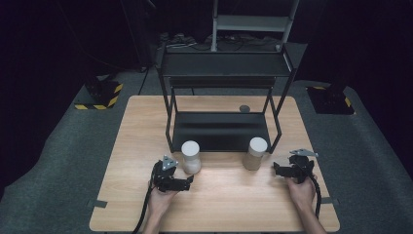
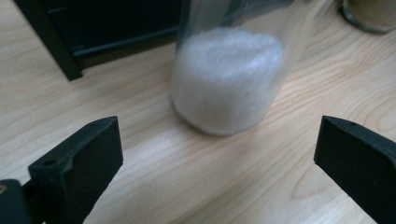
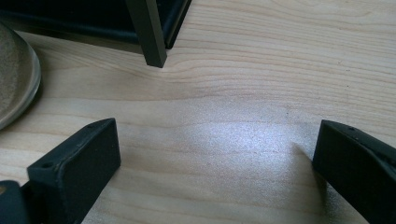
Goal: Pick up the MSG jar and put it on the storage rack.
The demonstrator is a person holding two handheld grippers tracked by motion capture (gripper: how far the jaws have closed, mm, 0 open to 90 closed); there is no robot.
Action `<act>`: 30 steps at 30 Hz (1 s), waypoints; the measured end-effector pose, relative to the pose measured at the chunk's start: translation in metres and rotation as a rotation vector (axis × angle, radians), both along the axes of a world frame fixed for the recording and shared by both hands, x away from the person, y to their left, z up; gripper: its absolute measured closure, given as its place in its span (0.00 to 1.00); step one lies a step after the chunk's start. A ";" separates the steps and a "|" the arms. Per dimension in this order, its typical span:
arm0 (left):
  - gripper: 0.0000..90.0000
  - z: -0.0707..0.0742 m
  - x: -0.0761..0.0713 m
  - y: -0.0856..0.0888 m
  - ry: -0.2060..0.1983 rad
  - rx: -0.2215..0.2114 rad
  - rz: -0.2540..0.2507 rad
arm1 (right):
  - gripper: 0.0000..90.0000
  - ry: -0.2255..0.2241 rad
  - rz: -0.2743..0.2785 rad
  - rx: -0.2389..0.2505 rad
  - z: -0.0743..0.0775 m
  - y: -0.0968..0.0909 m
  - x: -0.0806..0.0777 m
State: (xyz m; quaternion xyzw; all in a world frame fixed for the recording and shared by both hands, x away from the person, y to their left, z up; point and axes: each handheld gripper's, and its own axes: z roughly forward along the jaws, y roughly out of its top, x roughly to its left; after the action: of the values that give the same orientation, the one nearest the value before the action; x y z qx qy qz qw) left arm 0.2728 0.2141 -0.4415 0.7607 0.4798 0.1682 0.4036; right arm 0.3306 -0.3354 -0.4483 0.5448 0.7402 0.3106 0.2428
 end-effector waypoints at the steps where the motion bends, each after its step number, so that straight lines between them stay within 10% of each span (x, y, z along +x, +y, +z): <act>1: 0.02 0.000 0.003 -0.002 -0.004 -0.008 -0.007 | 0.00 0.000 0.000 0.000 0.000 0.000 0.000; 30: 0.17 -0.004 0.016 -0.032 -0.118 -0.052 0.091 | 0.01 -0.002 0.000 0.000 0.000 0.000 0.000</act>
State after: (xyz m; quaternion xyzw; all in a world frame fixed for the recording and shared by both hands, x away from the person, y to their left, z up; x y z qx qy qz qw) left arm 0.2886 0.1820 -0.4452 0.7159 0.4935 0.2185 0.4429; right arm 0.3301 -0.3352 -0.4485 0.5444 0.7399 0.3112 0.2435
